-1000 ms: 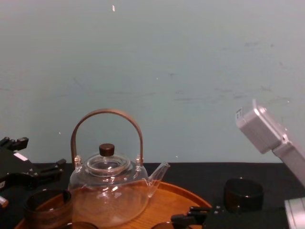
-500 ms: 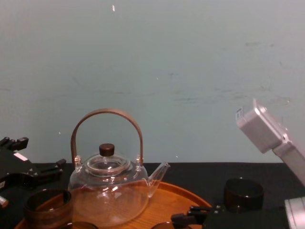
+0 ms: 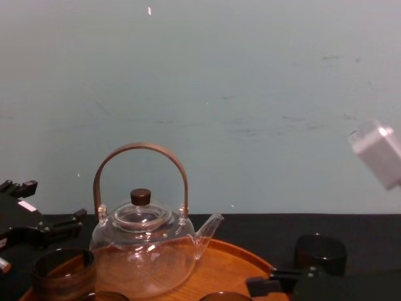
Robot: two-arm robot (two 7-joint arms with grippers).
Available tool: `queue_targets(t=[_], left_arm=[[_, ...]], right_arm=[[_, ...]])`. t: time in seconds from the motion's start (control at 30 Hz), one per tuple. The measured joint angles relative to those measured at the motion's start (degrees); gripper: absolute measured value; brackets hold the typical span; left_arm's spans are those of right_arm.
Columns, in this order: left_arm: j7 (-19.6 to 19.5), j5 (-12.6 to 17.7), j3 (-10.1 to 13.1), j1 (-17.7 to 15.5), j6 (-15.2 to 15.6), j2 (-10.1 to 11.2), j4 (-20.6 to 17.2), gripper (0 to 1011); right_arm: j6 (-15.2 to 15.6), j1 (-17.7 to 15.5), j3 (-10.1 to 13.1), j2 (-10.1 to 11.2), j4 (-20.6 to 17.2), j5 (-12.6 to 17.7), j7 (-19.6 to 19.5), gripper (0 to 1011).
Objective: Pick up the glass from the table and place it on the tray.
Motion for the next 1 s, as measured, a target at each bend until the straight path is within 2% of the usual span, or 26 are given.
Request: queue_targets(t=[0.43, 0.7, 0.83, 1.0], left_arm=[[0.0, 0.0, 0.0, 0.0, 0.0, 0.0, 0.0, 1001], [0.0, 0.0, 0.0, 0.0, 0.0, 0.0, 0.0, 1001], [0.0, 0.0, 0.0, 0.0, 0.0, 0.0, 0.0, 1001], [0.0, 0.0, 0.0, 0.0, 0.0, 0.0, 0.0, 1001]], right_arm=[[0.7, -5.6, 4.1, 6.8, -6.6, 4.9, -1.2, 1002], [-0.4, -9.6, 7.1, 11.3, -10.7, 7.7, -1.7, 1002], [-0.9, -10.9, 8.7, 12.5, -11.6, 8.4, -3.0, 1002], [-0.7, -12.0, 10.9, 12.7, -11.6, 8.8, -6.2, 1002]])
